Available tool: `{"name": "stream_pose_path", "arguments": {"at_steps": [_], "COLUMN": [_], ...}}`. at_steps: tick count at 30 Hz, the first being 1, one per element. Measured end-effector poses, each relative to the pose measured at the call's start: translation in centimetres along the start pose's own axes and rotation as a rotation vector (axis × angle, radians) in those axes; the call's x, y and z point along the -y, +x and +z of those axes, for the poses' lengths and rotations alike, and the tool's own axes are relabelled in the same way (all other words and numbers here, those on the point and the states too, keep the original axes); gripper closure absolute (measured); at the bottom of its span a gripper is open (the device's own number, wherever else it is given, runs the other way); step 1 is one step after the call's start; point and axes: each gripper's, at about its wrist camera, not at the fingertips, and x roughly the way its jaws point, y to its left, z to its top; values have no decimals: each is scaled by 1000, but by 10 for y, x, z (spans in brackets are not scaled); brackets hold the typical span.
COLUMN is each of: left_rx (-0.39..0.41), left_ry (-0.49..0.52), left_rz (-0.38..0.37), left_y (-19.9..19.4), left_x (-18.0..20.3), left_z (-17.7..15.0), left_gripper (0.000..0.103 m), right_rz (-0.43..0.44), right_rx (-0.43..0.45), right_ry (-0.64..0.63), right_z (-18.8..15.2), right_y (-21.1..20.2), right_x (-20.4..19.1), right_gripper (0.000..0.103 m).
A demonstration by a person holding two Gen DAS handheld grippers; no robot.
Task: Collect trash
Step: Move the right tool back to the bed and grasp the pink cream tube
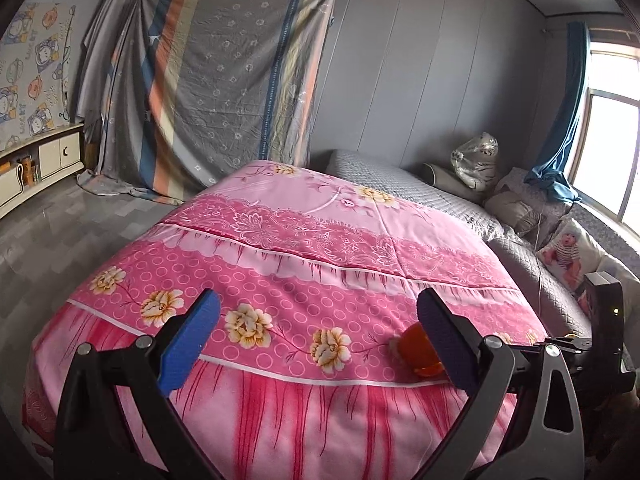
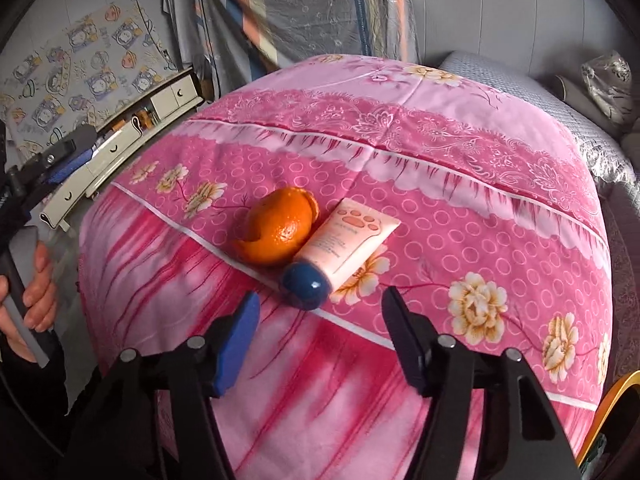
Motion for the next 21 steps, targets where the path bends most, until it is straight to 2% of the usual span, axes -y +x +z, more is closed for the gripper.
{"name": "stream_pose_path", "arguments": {"at_steps": [9,13,17,21], "left_rx": [-27,-41,-80,-150], "left_ry": [14,30,58,117], "left_rz": [-2,-2,-6,-30], "left_y": [2,6,16,34], "left_x": [-2,1,10,28], "left_z": [-8,-9,-11,-16], "left_gripper": [9,9,9,9], "right_rz": [-65,-67,-37,21], "right_rx": [-82,-97,-106,-92], "right_ry": [7,19,39,67], "right_z": [12,20,25,26], "right_y": [37,48,52,42], "right_x": [-6,-1,6,18], "right_gripper": [53,55,67,68]}}
